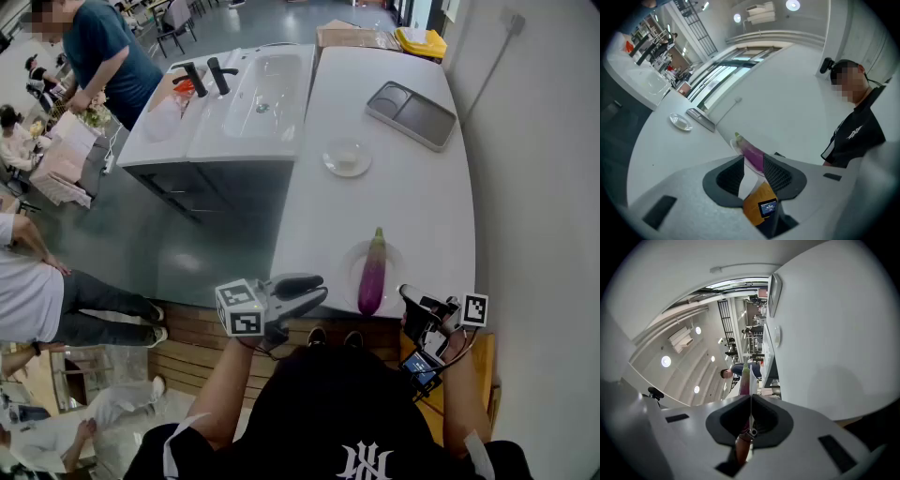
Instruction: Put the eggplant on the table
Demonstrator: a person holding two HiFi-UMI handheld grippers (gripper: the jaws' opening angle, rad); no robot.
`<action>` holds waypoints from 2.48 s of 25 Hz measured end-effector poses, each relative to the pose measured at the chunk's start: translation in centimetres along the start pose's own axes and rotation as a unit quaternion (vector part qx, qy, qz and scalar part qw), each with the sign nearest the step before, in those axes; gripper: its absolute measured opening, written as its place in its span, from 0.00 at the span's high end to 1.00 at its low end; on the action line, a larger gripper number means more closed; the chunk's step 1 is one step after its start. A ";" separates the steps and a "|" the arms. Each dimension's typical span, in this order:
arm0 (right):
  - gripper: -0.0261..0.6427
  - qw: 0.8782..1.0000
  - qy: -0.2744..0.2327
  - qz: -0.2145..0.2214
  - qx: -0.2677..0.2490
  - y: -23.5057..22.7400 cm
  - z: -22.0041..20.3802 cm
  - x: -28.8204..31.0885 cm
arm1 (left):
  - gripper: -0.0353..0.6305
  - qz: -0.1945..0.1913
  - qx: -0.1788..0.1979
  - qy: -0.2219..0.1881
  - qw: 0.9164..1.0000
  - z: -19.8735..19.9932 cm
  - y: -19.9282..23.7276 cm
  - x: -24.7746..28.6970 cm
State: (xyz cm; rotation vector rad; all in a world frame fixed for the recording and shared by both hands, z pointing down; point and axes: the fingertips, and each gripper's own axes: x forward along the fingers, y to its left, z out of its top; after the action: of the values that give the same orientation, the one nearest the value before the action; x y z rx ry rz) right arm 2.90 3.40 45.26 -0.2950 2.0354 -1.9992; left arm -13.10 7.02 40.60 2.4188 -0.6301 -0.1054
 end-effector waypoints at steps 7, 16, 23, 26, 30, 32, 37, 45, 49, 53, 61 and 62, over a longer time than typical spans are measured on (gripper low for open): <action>0.95 1.000 -0.012 -0.007 -0.003 0.7 -1.0 -1.5 | 0.65 0.039 -0.020 0.022 0.999 -0.3 -0.3 1.2; 0.95 0.999 -0.012 -0.006 -0.036 -0.3 -0.6 0.0 | 0.84 0.148 0.083 -0.009 0.985 2.7 -3.6 1.9; 0.95 0.999 -0.033 -0.015 -0.031 0.7 -0.8 -0.1 | 0.93 0.153 0.086 -0.065 0.982 3.2 -3.3 1.1; 0.95 0.999 -0.042 -0.017 -0.030 0.7 -0.8 -0.1 | 0.93 0.147 0.078 -0.049 0.985 2.6 -2.7 1.2; 0.95 0.998 -0.053 -0.023 -0.030 0.7 -1.3 -0.1 | 0.93 0.131 0.063 -0.016 0.989 1.6 -2.9 1.6; 0.95 0.997 -0.060 -0.023 -0.030 0.9 -1.5 0.0 | 0.93 0.127 0.066 -0.007 0.990 1.5 -3.0 1.7; 0.95 0.996 -0.081 -0.028 -0.033 0.5 -1.2 0.5 | 0.93 0.126 0.085 0.014 0.988 1.8 -2.7 1.8; 0.95 0.995 -0.097 -0.024 -0.018 -0.4 -0.1 0.3 | 0.93 0.120 0.092 0.036 0.988 1.9 -3.0 5.0; 0.95 0.996 -0.084 -0.024 -0.018 -0.9 1.4 -0.7 | 0.93 0.129 0.098 0.034 0.986 2.3 -2.8 7.7; 0.95 0.997 -0.069 -0.038 -0.020 -2.2 3.9 -1.6 | 0.93 0.152 0.095 0.030 0.983 2.6 -1.4 10.2; 0.95 0.997 -0.046 -0.052 -0.027 -2.8 9.3 -3.9 | 0.93 0.187 0.083 0.032 0.978 2.8 0.3 15.0; 0.95 0.997 -0.043 -0.054 -0.027 -3.1 10.0 -4.1 | 0.93 0.192 0.080 0.032 0.978 2.8 0.8 15.5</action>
State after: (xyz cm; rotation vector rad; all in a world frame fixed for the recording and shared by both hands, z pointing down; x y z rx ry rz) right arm 9.89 -4.74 48.49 -0.5042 2.0619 -1.9585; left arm -0.37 -2.25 40.03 2.3906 -1.0986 0.1901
